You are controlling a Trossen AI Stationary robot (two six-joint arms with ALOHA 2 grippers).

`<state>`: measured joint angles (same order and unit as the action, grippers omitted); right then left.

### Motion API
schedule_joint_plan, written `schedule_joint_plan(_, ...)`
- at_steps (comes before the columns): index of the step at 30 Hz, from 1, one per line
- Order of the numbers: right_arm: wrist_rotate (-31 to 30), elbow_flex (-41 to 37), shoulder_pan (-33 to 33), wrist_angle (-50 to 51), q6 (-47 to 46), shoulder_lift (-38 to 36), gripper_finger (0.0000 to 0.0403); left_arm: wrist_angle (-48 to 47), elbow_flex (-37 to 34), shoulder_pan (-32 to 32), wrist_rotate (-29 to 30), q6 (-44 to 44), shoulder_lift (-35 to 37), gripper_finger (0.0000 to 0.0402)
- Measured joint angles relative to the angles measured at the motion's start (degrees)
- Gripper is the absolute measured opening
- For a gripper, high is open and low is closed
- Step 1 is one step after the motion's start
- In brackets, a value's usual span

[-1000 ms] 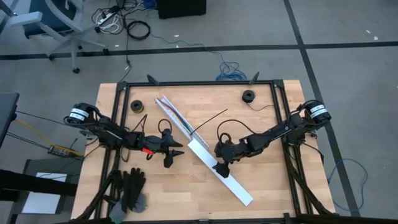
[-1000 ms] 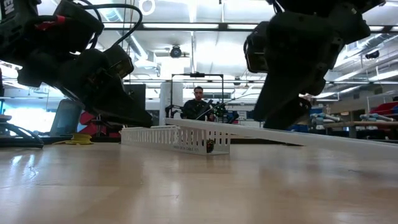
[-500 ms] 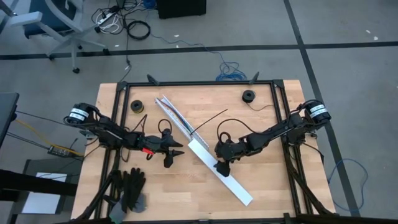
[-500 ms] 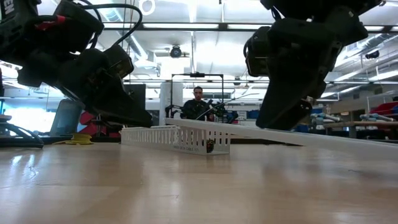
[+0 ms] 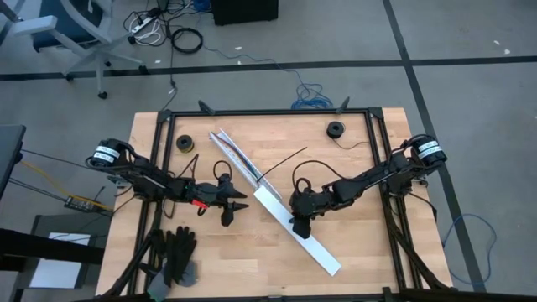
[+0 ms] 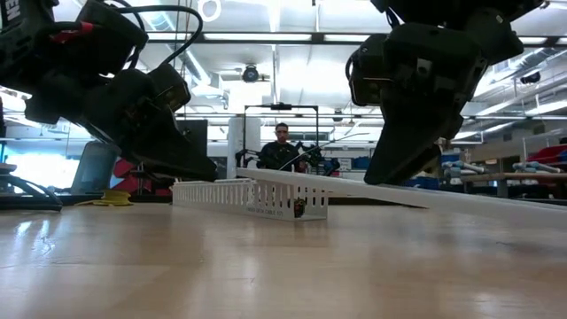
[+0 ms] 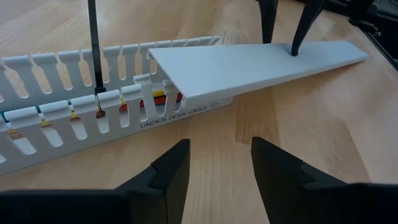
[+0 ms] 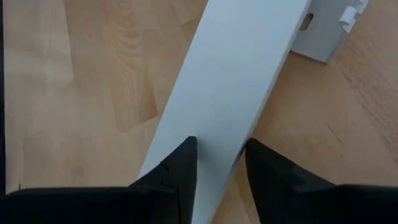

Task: Ziptie cables
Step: Close the white cable duct

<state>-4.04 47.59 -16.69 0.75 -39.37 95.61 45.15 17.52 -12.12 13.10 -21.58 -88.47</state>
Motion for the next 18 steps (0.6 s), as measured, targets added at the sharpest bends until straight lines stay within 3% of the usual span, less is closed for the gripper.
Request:
schedule_joint_plan(15, 1.26, 0.0, 0.02, -1.65, 1.08, 0.0, 0.0007, -0.02, 0.0, 0.0, -0.02, -0.46, 0.0, 0.0147)
schedule_joint_plan(18, 1.25, 0.0, 0.02, -1.68, 1.07, 0.0, 0.0004, -0.04, 0.0, 0.0, -0.02, -1.03, 0.0, 0.0147)
